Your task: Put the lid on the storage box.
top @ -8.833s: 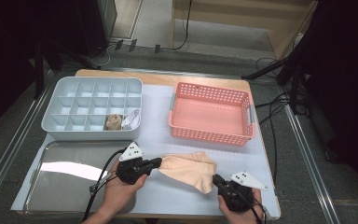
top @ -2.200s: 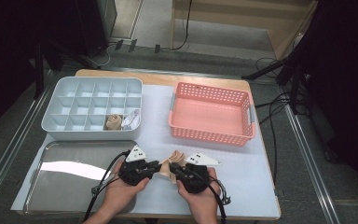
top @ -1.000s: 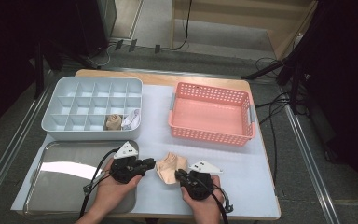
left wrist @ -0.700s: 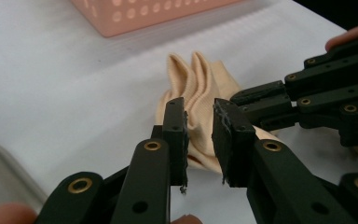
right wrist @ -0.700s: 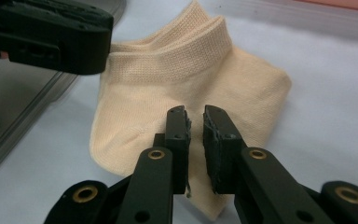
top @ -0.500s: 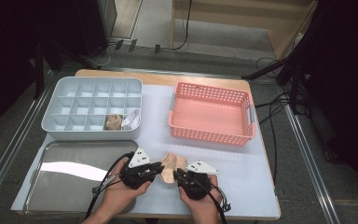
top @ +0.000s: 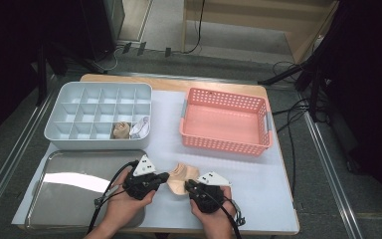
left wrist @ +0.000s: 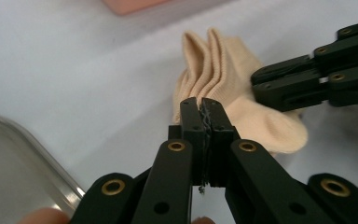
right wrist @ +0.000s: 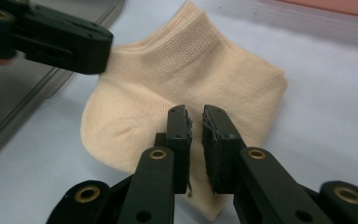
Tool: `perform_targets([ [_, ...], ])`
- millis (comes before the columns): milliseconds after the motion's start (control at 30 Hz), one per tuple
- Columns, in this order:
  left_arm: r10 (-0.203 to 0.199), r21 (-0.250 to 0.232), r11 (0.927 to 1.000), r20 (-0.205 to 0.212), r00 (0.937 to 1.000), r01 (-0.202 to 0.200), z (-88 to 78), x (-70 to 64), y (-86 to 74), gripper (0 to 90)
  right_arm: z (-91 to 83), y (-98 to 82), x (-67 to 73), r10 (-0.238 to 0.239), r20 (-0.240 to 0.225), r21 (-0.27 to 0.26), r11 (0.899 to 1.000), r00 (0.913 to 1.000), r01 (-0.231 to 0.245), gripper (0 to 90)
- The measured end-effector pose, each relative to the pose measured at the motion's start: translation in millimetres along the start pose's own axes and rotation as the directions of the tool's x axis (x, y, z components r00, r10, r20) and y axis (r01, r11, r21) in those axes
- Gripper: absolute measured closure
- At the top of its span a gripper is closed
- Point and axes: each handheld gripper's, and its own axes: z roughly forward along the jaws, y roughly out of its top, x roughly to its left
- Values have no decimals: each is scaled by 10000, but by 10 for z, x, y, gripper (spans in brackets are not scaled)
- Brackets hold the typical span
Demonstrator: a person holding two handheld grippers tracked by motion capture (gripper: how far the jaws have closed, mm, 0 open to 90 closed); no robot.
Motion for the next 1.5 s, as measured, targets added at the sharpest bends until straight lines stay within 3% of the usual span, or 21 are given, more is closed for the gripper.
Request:
perform_targets([
  [100, 33, 28, 10000, -36, 10000, -33, 29, -12, -17, 899, -32, 11, -33, 321, -309, 47, 9995, 9990, -320, 741],
  [200, 10, -19, 10000, -59, 10000, -10, 26, -16, -13, 897, -147, 10, -71, 636, 117, -556, 9965, 9979, -628, 695],
  [267, -8, -8, 10000, -138, 9999, 8, 27, -13, -16, 896, -207, 3, -106, 1085, 353, -850, 9908, 9935, -1052, 643],
  [500, 4, -141, 9999, -120, 9999, -5, 17, -23, -26, 892, -153, -79, -137, 2075, 64, -646, 9763, 9782, -2067, 505],
  [633, 23, -120, 9999, -246, 9997, -26, 4, -4, -30, 892, -96, -96, -82, 1932, 472, -473, 9804, 9800, -1910, 527],
  [800, 280, -9, 9996, -536, 9982, -281, 14, -18, -38, 893, -57, -117, 47, 1306, 1240, -588, 9905, 9836, -1241, 628],
  [900, 290, 66, 9996, -596, 9978, -287, 22, -19, -38, 892, -34, -112, 68, 1273, 904, -595, 9907, 9877, -1222, 794],
  [1000, 248, 87, 9997, -556, 9981, -243, 25, -16, -38, 892, -43, -96, 37, 1302, 747, -577, 9903, 9887, -1261, 844],
  [1133, 177, 56, 9998, -340, 9993, -175, 31, -39, -30, 886, -82, -83, -7, 1356, 597, -485, 9900, 9890, -1328, 847],
  [1200, 27, 84, 10000, 3, 10000, -27, 32, -39, -14, 885, -111, -71, -8, 1213, 699, -464, 9919, 9901, -1183, 846],
  [1267, -96, 109, 9999, 33, 9999, 96, 46, -38, -7, 882, -149, -60, -29, 1037, 764, -524, 9936, 9917, -999, 843],
  [1333, -75, 143, 9999, 36, 10000, 75, 60, -43, -8, 879, -178, -50, -67, 1137, 616, -562, 9923, 9916, -1103, 797],
  [1400, -48, 133, 9999, -107, 9999, 49, 69, -50, -13, 876, -196, -57, -94, 1241, 790, -621, 9909, 9891, -1194, 678],
  [1500, 5, 152, 9999, -252, 9997, -1, 71, -47, -21, 874, -246, -101, -118, 1835, 670, -698, 9814, 9807, -1788, 601],
])
